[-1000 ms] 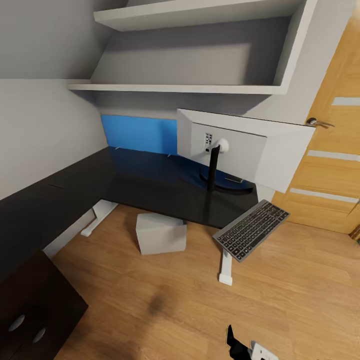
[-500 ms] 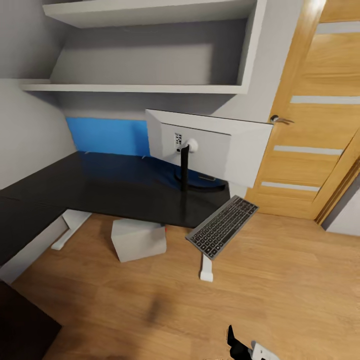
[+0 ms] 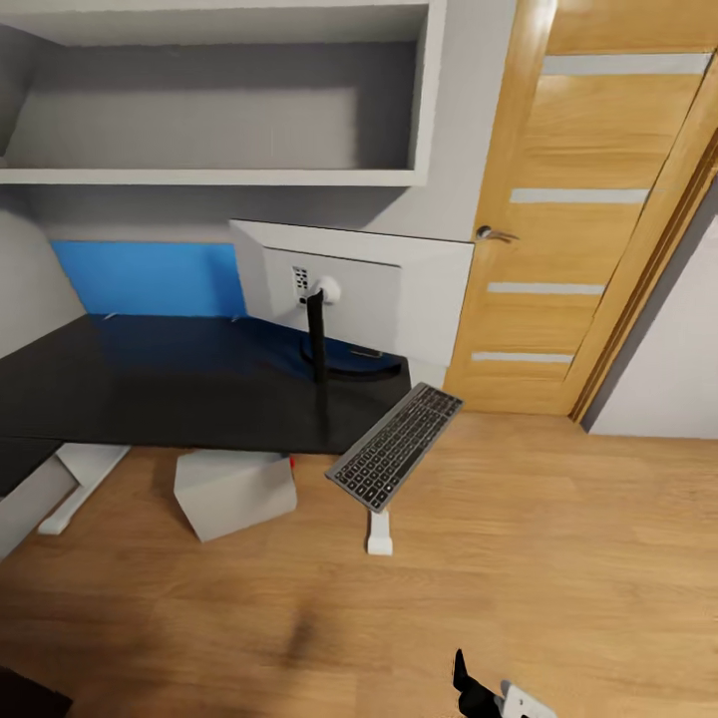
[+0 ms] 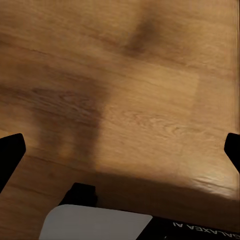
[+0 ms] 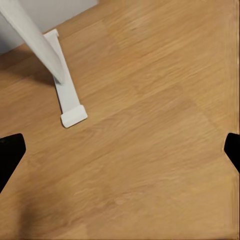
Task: In the bedroom, organize the workspace by keeping the computer under the desk, ensuring the monitor is on the desk, placing the keyboard on the desk next to the monitor, placing the mouse on the desk next to the keyboard, moving the folder from the swivel chair onto the desk next to the mouse, stacking the notebook on top of the folder with the pen on top of the notebook, and positioning the swivel chair next to the desk.
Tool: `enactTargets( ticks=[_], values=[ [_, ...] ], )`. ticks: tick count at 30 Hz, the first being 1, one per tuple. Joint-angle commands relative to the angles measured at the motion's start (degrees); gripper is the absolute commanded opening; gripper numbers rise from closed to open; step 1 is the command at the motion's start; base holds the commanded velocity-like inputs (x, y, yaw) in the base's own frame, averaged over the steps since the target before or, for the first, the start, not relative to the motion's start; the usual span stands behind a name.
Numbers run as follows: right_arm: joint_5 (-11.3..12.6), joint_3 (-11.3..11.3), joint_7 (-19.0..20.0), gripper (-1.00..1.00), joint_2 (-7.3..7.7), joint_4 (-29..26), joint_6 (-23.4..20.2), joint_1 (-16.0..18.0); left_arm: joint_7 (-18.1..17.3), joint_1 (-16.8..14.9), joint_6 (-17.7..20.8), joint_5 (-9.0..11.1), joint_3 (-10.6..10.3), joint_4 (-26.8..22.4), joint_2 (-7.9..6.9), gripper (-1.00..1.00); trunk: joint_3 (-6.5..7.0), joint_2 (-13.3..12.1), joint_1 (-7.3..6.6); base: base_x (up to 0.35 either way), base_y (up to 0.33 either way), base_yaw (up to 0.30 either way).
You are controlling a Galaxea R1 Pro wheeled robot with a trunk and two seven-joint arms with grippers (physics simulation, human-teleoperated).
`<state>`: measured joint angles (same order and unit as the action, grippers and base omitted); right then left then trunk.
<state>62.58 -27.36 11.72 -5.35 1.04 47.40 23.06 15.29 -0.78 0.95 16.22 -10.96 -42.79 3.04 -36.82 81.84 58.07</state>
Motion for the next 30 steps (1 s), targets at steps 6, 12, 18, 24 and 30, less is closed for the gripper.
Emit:
enactTargets(
  ticks=[6,12,18,24,30],
  values=[
    [0.7,-0.2,0.4,1.00,-0.08,0.1,0.1,0.1,0.4,0.0,0.1,0.5,-0.3,-0.1,-0.04,1.00,-0.08,0.0,0.00,0.000,0.000,-0.251],
    [0.7,-0.2,0.4,1.00,-0.10,0.2,0.1,0.1,0.4,0.0,0.1,0.5,-0.4,-0.1,-0.05,1.00,0.02,0.0,0.00,0.000,0.000,-0.095],
    [0.7,-0.2,0.4,1.00,-0.10,0.2,0.1,0.1,0.4,0.0,0.1,0.5,-0.4,-0.1,-0.05,1.00,0.37,0.0,0.00,0.000,0.000,-0.186],
    [0.7,-0.2,0.4,1.00,-0.10,0.2,0.1,0.1,0.4,0.0,0.1,0.5,-0.4,-0.1,-0.02,1.00,0.77,0.0,0.00,0.000,0.000,-0.206],
    [0.7,-0.2,0.4,1.00,-0.10,0.2,0.1,0.1,0.4,0.0,0.1,0.5,-0.4,-0.1,-0.03,1.00,1.18,0.0,0.00,0.000,0.000,-0.209]
  ],
)
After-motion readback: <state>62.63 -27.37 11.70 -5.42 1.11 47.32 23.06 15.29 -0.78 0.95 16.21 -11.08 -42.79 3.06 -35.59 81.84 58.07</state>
